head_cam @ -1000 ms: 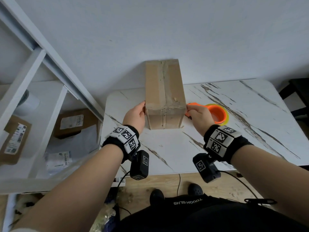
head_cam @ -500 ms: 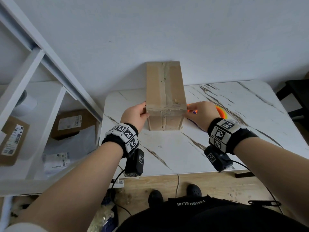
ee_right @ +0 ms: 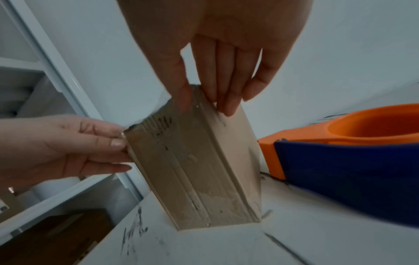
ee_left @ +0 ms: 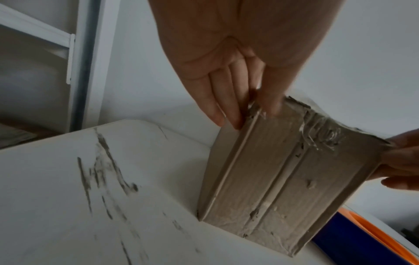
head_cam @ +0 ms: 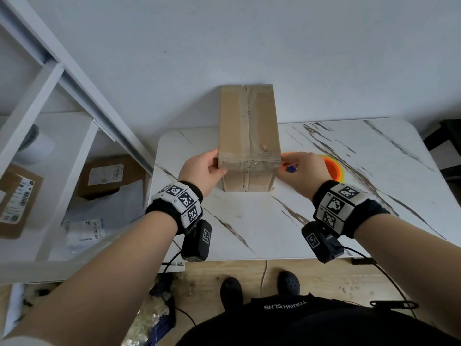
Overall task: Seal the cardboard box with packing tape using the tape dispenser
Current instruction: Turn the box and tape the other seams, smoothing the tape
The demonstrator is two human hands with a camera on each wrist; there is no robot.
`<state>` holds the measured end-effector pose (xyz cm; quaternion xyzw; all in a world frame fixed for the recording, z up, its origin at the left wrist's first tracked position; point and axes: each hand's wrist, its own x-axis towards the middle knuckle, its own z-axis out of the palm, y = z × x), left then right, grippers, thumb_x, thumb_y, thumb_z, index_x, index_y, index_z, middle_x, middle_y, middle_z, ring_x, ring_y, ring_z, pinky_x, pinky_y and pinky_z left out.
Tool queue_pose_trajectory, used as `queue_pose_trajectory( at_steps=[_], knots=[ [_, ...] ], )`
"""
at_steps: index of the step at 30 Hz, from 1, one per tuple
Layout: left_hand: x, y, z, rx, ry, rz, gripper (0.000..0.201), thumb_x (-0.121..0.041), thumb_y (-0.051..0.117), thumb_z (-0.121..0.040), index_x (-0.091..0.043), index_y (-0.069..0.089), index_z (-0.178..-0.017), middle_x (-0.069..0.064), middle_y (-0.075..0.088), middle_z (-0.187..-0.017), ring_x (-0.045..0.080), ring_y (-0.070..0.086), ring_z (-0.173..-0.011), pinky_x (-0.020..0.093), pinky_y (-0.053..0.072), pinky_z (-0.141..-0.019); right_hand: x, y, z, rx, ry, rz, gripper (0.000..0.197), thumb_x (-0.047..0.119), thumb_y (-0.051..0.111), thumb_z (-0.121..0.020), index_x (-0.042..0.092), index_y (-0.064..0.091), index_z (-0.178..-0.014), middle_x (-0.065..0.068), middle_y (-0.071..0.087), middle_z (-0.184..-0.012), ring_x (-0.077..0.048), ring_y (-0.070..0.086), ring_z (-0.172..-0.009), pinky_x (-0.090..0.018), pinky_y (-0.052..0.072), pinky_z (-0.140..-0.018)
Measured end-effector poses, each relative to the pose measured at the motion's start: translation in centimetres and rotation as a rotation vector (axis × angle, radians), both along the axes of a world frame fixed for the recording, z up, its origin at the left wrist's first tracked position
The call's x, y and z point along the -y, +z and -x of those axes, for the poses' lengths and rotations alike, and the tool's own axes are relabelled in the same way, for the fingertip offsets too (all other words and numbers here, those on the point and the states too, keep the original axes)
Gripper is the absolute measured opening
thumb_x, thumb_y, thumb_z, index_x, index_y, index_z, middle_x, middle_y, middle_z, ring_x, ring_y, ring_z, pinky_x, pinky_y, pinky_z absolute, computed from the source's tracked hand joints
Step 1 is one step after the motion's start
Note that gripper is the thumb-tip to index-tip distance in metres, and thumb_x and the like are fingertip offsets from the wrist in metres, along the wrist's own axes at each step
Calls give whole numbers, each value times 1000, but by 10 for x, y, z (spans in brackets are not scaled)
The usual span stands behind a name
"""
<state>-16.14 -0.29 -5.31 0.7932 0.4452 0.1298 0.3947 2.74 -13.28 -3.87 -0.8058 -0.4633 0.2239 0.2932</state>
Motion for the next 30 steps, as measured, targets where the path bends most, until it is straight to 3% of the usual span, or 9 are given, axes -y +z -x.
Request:
queue_pose_trajectory(
  at_steps=[1,3,4,6,10,18,23,26,30],
  knots=[
    [-1,2,1,-4,7,47,66,-19,70,-80,-20,40,-139,3,64,-123,17,61,-111,33,45,-101,1,2,0,-17,7,4,7,24,63,-82,25,69,-85,10,63,-66,-2,52,-62,-16,41,-62],
    [-1,5,2,-51,-15,40,88,-32,74,-76,-21,22,-147,5,53,-135,17,55,-119,36,42,-105,1,2,-4,-35,-31,-12,31,28,67,-79,25,64,-109,12,61,-89,-1,55,-78,-17,40,-74],
    [0,6,2,-81,-48,-29,87,-39,71,-77,-24,20,-147,4,47,-141,17,49,-124,37,39,-107,1,1,-6,-33,-60,-29,43,30,69,-78,22,60,-119,8,59,-103,-5,56,-86,-20,42,-79],
    [3,9,1,-101,-111,-188,70,-44,59,-85,-28,27,-145,5,39,-147,17,36,-135,35,30,-112,0,0,-6,-3,-43,-95,45,33,71,-78,21,61,-119,3,55,-113,-9,56,-88,-24,47,-82],
    [4,4,-8,-62,-106,-248,43,-31,55,-91,-28,49,-133,8,35,-148,22,31,-138,27,21,-111,-4,-6,-5,124,64,-153,30,35,70,-80,22,72,-106,-3,53,-113,-12,52,-87,-32,51,-82],
    [3,-6,-8,-10,-93,-302,36,-18,64,-85,-23,62,-121,9,40,-144,21,42,-131,20,26,-105,-8,-18,-4,138,64,-230,16,15,73,-79,13,76,-94,-12,53,-108,-22,54,-81,-43,52,-74],
    [-4,0,-11,-62,-105,-377,31,-23,66,-83,-24,67,-114,8,48,-129,19,46,-122,28,38,-99,-14,-17,-4,235,116,-228,11,11,74,-75,7,74,-85,-17,55,-100,-27,53,-75,-40,52,-63],
    [-1,3,-12,-93,-126,-473,28,-22,67,-82,-22,69,-110,9,52,-127,25,46,-120,35,43,-94,-13,-12,-2,389,146,-229,13,11,77,-67,7,74,-80,-18,60,-95,-38,58,-84,-42,52,-66],
    [-2,7,-16,-88,-269,-634,24,-10,74,-72,-11,74,-96,12,68,-110,37,60,-104,43,50,-88,-24,-4,11,604,284,-260,26,36,64,-68,17,75,-81,-7,67,-86,-35,62,-84,-40,48,-71]
  ],
)
